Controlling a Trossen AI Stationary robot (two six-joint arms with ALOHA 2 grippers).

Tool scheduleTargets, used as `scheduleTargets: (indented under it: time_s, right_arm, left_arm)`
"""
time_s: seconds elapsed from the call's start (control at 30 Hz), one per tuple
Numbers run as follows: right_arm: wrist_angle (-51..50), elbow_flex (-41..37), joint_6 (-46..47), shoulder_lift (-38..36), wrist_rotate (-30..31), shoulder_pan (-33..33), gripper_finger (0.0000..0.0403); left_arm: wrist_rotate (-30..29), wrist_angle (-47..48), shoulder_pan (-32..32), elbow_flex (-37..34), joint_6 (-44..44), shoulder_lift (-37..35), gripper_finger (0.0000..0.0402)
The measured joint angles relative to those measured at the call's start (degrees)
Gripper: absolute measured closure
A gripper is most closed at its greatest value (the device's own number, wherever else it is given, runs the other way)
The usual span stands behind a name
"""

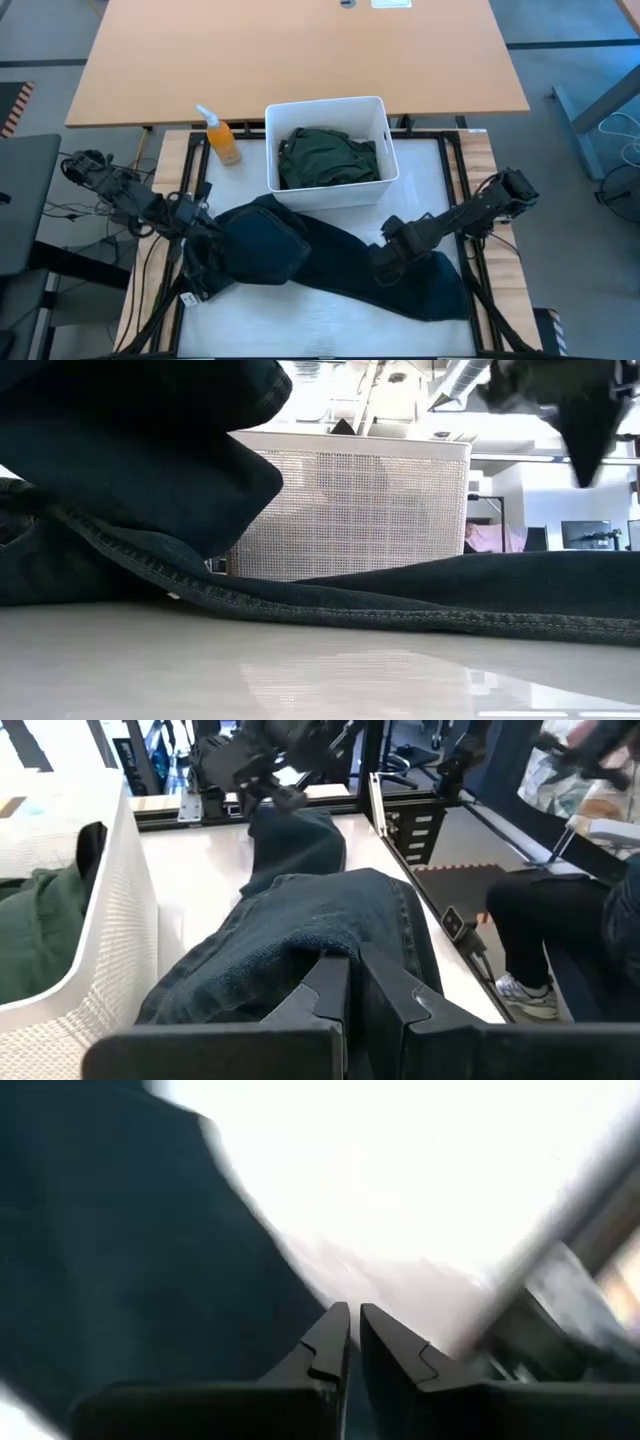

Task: Fold laundry
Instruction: Fold the dark blue jeans

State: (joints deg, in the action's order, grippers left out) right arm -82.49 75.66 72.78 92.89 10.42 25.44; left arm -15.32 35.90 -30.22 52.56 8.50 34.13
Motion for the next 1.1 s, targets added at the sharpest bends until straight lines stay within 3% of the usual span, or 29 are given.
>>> scheduleTargets:
  time_s: [0.17, 0.37, 0.5, 0.77, 0.9, 1.1]
  right_arm:
    - [29.77, 0.24, -9.82, 0.43, 4.42, 3.86, 0.0351]
    - [34.23, 0.02, -12.71, 10.74, 7.41, 1.59, 0.0384]
    - [39.1, 0.0, -15.47, 18.51, 4.6, -1.34, 0.0391]
    - [67.0, 4.68, -29.09, 26.78, -2.13, -5.96, 0.0369]
    - [62.11, 9.2, -35.51, 25.0, -5.58, -6.71, 0.0382]
    - [41.36, 10.92, -32.68, 18.07, 1.76, -3.55, 0.0377]
  left_arm:
    - [-0.11, -0.02, 0.0, 0.0, -0.25, 0.79, 0.0401]
    - [-0.1, -0.8, 0.02, 0.0, -0.25, 1.88, 0.0401]
    - [1.51, -1.79, 0.03, 0.0, 1.36, 2.17, 0.0401]
    - [4.16, -7.32, 0.02, 1.12, 0.91, 2.25, 0.0401]
    - [4.02, -7.33, 0.04, 2.09, 1.29, 2.25, 0.0401]
    - [4.01, -6.99, 0.04, 2.12, 2.2, 2.59, 0.0401]
